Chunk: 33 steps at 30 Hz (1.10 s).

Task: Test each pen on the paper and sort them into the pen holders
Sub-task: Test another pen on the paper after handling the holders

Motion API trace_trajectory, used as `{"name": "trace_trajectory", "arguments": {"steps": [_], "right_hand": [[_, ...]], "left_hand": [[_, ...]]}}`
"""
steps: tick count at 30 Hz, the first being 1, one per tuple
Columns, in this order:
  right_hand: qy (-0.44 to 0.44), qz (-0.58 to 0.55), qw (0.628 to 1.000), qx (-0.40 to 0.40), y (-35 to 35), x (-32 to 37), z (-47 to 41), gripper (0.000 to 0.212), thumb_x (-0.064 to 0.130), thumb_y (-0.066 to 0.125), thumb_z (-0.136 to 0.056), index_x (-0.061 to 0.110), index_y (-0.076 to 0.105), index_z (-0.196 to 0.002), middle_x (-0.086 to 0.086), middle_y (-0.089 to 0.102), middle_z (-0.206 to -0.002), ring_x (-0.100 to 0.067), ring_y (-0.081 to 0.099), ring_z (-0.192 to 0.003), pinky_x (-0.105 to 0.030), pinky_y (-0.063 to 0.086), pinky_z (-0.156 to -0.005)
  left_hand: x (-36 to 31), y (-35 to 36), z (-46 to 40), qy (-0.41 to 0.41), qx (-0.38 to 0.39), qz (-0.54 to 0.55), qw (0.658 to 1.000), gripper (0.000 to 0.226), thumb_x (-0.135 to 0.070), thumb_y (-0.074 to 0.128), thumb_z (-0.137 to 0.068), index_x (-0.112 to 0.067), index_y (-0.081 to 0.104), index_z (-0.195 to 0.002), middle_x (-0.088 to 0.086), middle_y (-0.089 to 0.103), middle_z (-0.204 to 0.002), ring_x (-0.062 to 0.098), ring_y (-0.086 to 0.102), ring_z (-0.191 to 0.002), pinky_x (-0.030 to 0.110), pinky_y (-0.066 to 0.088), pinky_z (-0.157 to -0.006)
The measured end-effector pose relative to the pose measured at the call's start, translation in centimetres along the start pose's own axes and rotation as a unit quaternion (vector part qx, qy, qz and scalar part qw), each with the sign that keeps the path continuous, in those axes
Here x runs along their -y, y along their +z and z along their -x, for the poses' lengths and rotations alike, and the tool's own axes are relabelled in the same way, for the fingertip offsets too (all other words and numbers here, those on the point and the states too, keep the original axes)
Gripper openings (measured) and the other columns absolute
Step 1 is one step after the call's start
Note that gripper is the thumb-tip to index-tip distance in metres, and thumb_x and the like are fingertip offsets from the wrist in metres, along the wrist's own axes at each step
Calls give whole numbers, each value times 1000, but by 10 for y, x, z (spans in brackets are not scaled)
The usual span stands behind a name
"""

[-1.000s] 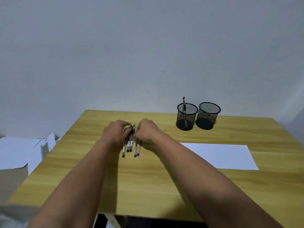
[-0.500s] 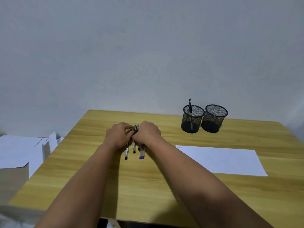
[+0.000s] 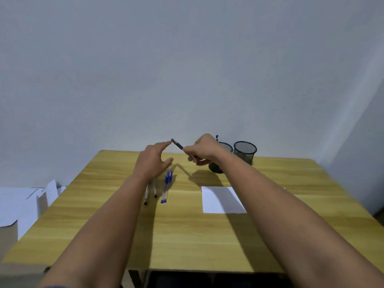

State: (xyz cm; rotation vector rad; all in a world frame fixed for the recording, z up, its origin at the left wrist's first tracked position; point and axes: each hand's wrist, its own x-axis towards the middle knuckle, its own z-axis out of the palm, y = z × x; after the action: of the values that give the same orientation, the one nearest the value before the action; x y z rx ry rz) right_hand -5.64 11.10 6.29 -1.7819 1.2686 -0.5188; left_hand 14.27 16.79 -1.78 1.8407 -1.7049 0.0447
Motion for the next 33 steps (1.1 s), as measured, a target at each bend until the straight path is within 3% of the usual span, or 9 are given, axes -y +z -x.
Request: {"name": "trace_trajectory", "arguments": {"steps": [6, 10, 14, 17, 22, 25, 33], "right_hand": [[14, -79, 997, -11, -50, -23, 30, 12, 12, 78, -93, 2, 74, -89, -8, 72, -75, -18, 64, -67, -27, 61, -59], [33, -151, 988, -21, -71, -39, 43, 12, 11, 80, -92, 0, 76, -96, -6, 72, -73, -18, 67, -71, -27, 62, -61], [48, -268, 961, -47, -84, -54, 47, 12, 10, 83, -89, 2, 75, -94, -9, 72, -78, -15, 65, -64, -25, 62, -60], [43, -365, 928, -62, -88, -64, 46, 11, 13, 82, -92, 6, 73, -96, -5, 73, -80, -12, 63, -62, -24, 61, -62], [28, -413, 905, -95, -80, -73, 41, 16, 24, 69, -104, 10, 74, -99, 2, 70, -76, -9, 54, -57, -20, 51, -51], [16, -438, 889, -133, -76, -73, 37, 19, 25, 62, -108, 11, 71, -100, 1, 65, -70, -9, 51, -51, -21, 46, -49], [17, -432, 894, -120, -67, -77, 26, 19, 28, 64, -107, 11, 70, -101, 5, 56, -59, -9, 42, -50, -20, 33, -46]], "left_hand": [[-52, -4, -2, 15, -33, 69, 997, 54, -40, 71, -91, -32, 53, -141, -12, 64, -133, 12, 62, -117, 41, 52, -93], [-77, -4, -4, 19, -20, 110, 994, 23, -32, 71, -92, -30, 74, -114, -15, 74, -110, 6, 66, -105, 38, 53, -93], [-98, -1, -3, 39, -8, 127, 991, 10, -29, 71, -92, -29, 76, -100, -17, 74, -99, 5, 67, -97, 37, 54, -89], [-116, 1, -3, 56, -13, 127, 990, 13, -31, 68, -94, -26, 76, -103, -15, 75, -99, 6, 67, -95, 37, 55, -87], [-140, 8, -2, 80, -15, 124, 989, 17, -34, 62, -98, -24, 75, -103, -11, 75, -97, 11, 68, -92, 38, 55, -82], [-141, 14, -1, 69, 5, 99, 993, 22, -41, 56, -99, -24, 69, -94, -9, 72, -88, 16, 66, -86, 40, 54, -75], [-146, 28, 3, 70, 66, 145, 985, 44, -55, 36, -101, -16, 53, -86, 2, 67, -75, 25, 60, -71, 47, 49, -66]]}}
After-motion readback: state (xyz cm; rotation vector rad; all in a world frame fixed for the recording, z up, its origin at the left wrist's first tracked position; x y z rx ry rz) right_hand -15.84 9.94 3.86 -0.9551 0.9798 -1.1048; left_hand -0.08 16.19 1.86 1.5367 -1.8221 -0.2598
